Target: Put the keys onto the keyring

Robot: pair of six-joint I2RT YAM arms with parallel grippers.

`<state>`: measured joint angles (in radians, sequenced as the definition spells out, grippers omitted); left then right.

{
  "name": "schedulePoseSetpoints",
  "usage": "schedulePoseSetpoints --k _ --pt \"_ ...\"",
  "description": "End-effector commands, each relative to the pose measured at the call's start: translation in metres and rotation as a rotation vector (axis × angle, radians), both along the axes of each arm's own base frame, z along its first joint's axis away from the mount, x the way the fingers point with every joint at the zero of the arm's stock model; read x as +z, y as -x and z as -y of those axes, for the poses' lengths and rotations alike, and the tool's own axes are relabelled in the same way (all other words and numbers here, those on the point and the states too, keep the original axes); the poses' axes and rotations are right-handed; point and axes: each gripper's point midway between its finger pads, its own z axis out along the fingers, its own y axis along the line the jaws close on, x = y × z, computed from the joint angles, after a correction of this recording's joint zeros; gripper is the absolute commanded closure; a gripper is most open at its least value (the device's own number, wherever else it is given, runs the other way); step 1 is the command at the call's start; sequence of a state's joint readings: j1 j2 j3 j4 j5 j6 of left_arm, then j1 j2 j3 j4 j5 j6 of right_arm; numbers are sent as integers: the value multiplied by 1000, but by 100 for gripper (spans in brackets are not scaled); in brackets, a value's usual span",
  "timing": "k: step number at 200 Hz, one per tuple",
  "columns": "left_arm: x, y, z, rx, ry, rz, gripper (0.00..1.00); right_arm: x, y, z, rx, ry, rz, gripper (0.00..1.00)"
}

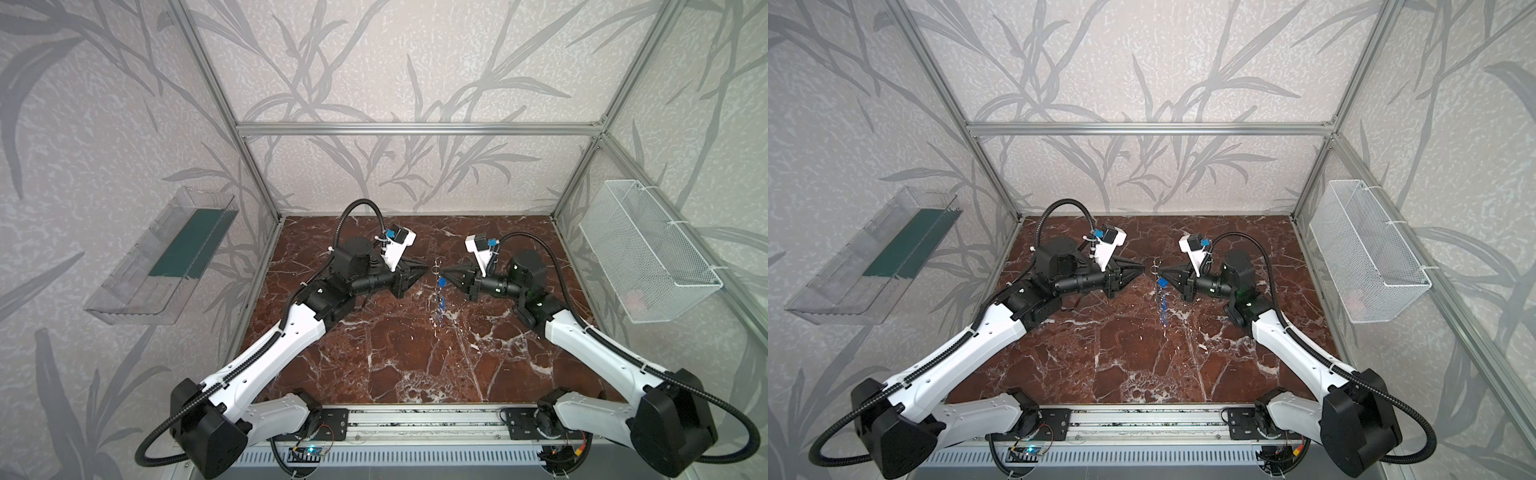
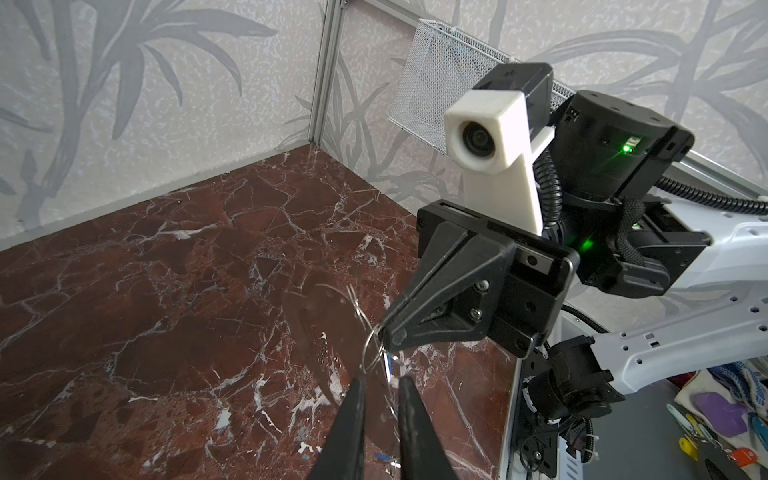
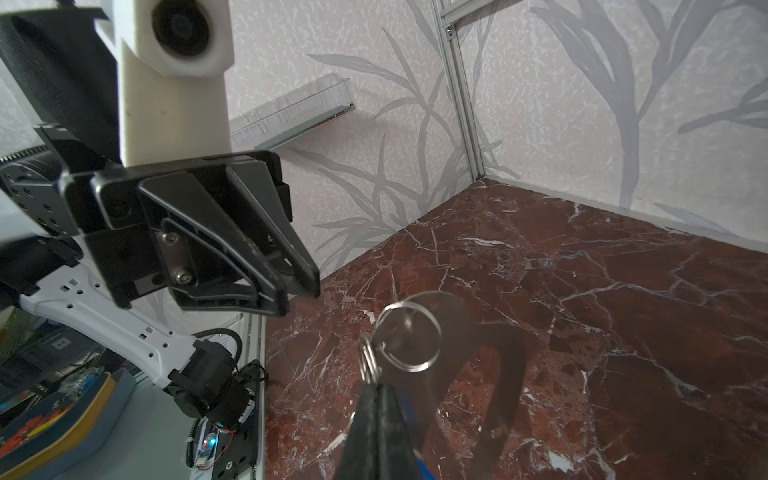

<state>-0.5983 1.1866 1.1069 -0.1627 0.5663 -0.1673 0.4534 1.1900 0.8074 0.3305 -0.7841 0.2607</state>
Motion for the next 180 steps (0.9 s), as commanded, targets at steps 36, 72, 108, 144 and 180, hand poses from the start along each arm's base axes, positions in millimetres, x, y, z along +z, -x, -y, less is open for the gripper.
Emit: schedulePoseSetpoints --k 36,72,108,144,180 --pt "-18 7 -2 -101 -95 -51 82 19 17 -12 77 111 106 100" --pt "-19 12 0 -133 -84 -56 82 14 20 -19 114 121 92 100" --pt "-19 14 1 -158 -76 -61 82 10 22 -23 124 134 85 100" --pt "-20 17 3 -182 -68 -69 82 9 24 -25 140 134 82 100" --pt "-20 7 -4 -109 -83 -52 89 9 22 -24 119 138 87 100"
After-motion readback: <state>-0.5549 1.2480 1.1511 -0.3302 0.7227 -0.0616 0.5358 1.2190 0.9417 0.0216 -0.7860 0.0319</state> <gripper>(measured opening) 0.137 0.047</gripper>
